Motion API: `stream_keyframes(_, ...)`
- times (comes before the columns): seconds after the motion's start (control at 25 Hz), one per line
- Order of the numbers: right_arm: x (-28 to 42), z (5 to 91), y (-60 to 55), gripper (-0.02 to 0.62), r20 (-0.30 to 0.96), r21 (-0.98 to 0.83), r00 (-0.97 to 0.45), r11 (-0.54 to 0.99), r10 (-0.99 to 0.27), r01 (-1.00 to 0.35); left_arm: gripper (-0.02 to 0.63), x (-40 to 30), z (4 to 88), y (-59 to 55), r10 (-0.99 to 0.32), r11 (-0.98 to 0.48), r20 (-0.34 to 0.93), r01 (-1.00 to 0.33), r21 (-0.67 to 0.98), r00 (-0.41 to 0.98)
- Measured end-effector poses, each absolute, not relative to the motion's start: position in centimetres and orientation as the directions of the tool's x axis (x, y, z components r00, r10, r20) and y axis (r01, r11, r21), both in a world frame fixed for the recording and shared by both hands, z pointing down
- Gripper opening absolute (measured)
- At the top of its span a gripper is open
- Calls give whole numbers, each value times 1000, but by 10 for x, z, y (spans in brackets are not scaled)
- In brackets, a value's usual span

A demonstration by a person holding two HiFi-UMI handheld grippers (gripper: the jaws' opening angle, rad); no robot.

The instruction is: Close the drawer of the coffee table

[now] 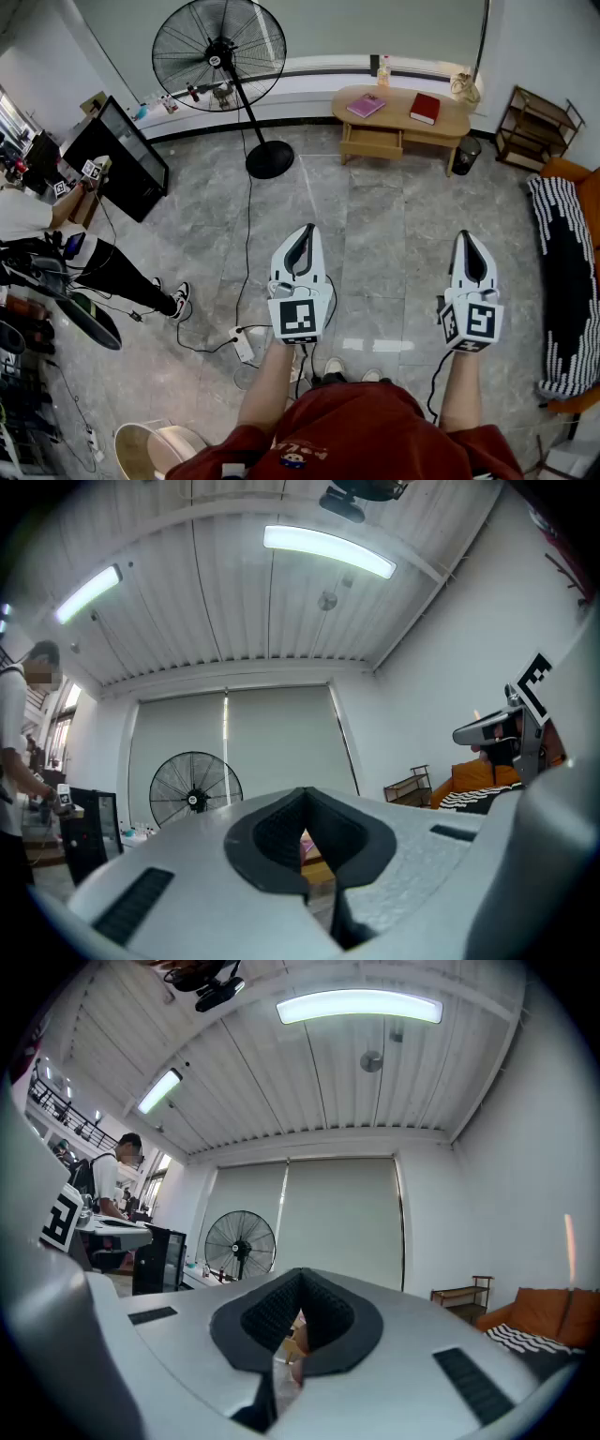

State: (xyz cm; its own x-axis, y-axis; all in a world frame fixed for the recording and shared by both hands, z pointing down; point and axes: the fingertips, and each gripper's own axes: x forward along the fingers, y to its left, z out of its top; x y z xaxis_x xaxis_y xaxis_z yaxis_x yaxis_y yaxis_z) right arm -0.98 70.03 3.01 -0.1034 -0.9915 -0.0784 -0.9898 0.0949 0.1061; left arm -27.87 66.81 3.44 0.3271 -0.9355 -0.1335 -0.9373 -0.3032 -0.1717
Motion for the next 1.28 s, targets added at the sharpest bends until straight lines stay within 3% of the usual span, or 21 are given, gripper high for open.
stream_keyframes(0.84, -36, 41, 698, -3, -65, 78, -86, 80, -994, -994, 11, -290, 43, 658, -927, -346, -103, -928, -140, 361)
stream_keyframes(1.08, -44, 44, 690, -3, -61, 74, -79, 74, -995, -994, 181, -298, 53, 644, -927, -364, -53, -926, -101, 370)
stream_keyframes(1.28, -52, 47, 685, -3, -51, 76, -64, 60, -997, -995, 210, -309, 57, 636, -927, -367, -47, -926, -95, 372)
